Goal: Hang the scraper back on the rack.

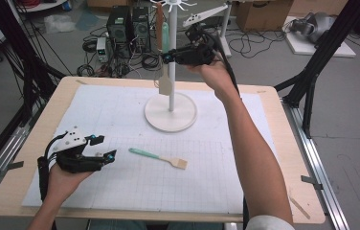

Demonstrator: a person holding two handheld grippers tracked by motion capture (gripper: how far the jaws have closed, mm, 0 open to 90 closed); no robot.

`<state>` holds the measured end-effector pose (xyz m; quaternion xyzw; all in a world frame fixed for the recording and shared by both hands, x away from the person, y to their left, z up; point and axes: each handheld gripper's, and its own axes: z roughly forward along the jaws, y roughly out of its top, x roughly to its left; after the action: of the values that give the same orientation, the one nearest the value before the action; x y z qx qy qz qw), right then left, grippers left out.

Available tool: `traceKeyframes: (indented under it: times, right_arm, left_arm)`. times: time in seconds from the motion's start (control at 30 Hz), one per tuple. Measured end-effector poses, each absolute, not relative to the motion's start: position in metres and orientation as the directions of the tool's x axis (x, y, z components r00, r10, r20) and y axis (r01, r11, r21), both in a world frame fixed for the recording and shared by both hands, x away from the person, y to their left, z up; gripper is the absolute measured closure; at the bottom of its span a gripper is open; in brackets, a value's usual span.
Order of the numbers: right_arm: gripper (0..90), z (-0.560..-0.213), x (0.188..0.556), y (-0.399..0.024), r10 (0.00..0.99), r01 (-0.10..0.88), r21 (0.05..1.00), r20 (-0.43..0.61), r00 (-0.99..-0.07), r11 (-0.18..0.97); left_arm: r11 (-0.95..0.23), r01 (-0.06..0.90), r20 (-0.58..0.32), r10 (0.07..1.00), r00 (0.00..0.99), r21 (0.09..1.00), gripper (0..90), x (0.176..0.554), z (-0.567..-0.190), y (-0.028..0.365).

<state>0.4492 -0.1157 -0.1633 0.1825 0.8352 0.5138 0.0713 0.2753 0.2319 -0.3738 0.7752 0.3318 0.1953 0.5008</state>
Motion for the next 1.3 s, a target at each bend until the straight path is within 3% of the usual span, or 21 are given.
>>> traceKeyframes:
  times: [0.7,1.3]
  right_arm:
    - [83.8,-0.148,0.475,-0.116,0.423,0.252,0.885,0.070,-0.903,0.391]
    - [82.9,-0.156,0.488,-0.117,0.451,0.284,0.884,0.095,-0.888,0.372]
  left_arm:
    - [-0.267,0.317,-0.021,0.734,0.679,0.910,29.8,0.275,-0.372,0.239]
    - [-0.261,0.318,-0.028,0.732,0.680,0.911,29.8,0.276,-0.373,0.241]
